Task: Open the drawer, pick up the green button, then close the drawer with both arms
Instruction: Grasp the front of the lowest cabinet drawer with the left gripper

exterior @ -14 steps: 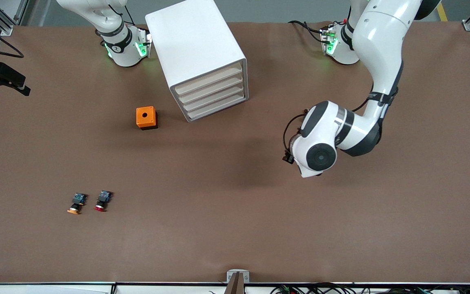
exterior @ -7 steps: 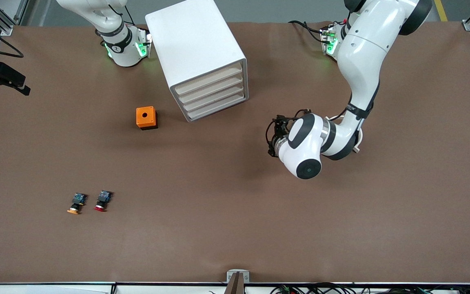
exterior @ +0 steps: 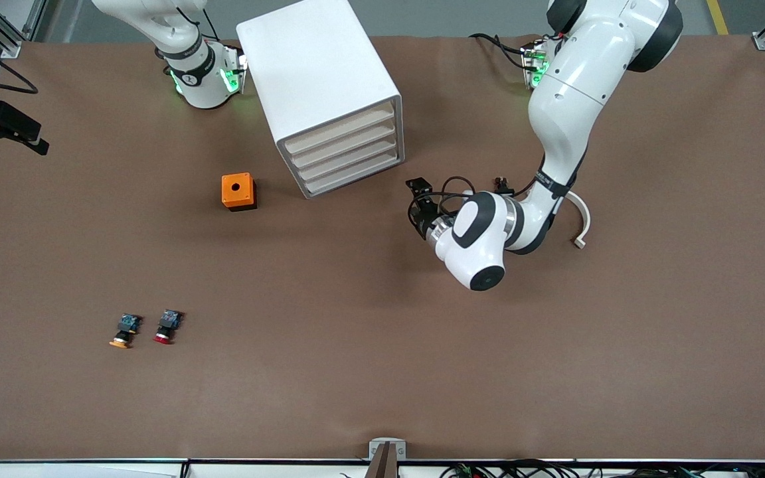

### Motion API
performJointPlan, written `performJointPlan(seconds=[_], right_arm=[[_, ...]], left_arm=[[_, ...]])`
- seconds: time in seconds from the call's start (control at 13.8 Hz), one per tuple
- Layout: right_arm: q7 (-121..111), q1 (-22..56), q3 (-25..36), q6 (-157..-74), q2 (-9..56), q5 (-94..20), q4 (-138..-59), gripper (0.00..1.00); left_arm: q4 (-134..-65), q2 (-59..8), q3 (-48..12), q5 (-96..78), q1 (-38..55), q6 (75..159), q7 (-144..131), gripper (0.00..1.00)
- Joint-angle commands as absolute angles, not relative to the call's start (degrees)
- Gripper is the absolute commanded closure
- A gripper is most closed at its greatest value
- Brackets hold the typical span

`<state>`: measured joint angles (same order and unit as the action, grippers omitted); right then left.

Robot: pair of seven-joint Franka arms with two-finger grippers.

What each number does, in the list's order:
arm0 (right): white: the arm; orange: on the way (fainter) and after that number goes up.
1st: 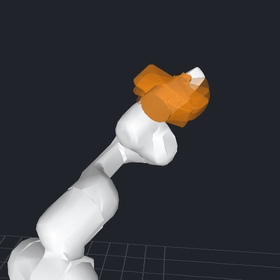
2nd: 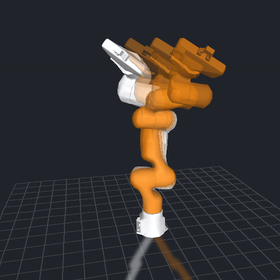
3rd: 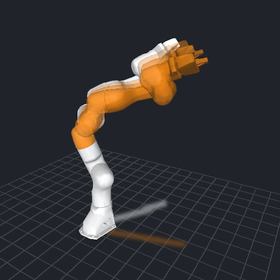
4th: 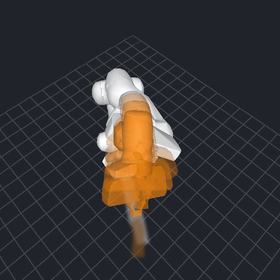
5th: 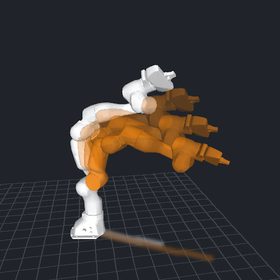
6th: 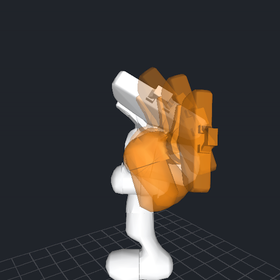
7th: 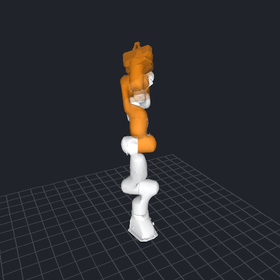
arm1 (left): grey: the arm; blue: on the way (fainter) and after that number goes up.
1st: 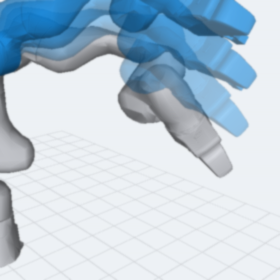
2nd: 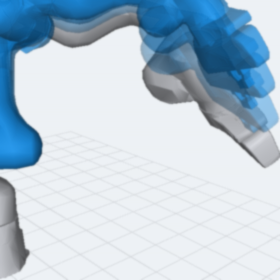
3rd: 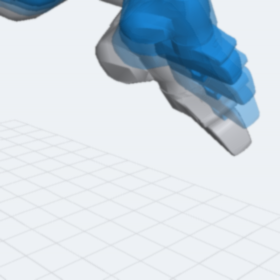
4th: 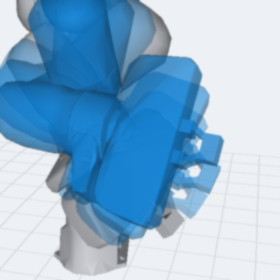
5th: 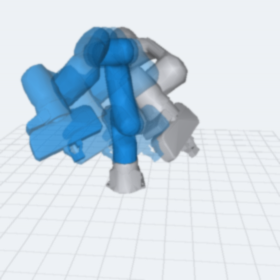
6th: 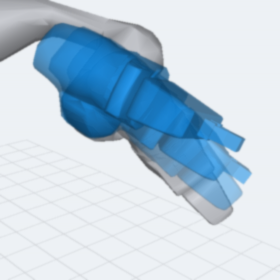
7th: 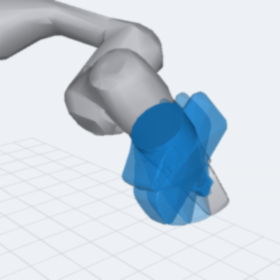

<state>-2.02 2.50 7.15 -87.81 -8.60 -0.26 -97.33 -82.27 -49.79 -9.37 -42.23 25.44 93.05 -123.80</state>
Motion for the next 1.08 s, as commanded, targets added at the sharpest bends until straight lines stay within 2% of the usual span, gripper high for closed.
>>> performJointPlan(seconds=[0.0,0.07,0.29,0.58,0.65,0.72,0.87,0.94,1.01], right_arm=[[-2.5,2.0,6.8,-87.8,-9.9,0.5,-98.4,0.0],[-2.5,2.0,6.8,-87.8,-9.9,0.5,-98.4,0.0],[-2.5,1.9,6.8,-87.9,-9.8,0.5,-98.4,0.0],[-2.5,2.0,6.8,-87.9,-9.8,0.5,-98.4,0.0],[-2.5,2.0,6.8,-87.9,-9.8,0.5,-98.5,0.0],[-2.5,2.0,6.8,-87.9,-9.8,0.5,-98.4,0.0],[-2.5,2.0,6.7,-88.0,-9.8,0.5,-98.5,0.0],[-2.5,2.0,6.7,-87.9,-9.8,0.5,-98.5,0.0],[-2.5,2.0,6.7,-87.8,-9.8,0.5,-98.5,0.0]], left_arm=[[-81.0,-51.7,-9.1,-48.1,27.3,91.4,-125.9,0.28],[-81.0,-52.0,-9.1,-50.2,27.9,91.4,-127.2,0.34],[-80.9,-53.7,-9.1,-56.4,29.2,91.4,-129.3,0.42],[-80.9,-54.8,-9.1,-58.5,32.2,91.5,-132.0,0.43],[-80.9,-55.0,-9.1,-58.5,33.1,91.5,-132.4,0.49],[-80.9,-55.2,-9.1,-58.5,33.5,91.5,-132.4,0.52],[-80.9,-55.4,-9.1,-58.6,34.2,91.5,-132.5,0.52],[-80.9,-55.6,-9.1,-58.7,35.1,91.7,-132.5,0.55],[-80.9,-55.7,-9.1,-59.7,36.3,91.8,-132.5,0.63]])
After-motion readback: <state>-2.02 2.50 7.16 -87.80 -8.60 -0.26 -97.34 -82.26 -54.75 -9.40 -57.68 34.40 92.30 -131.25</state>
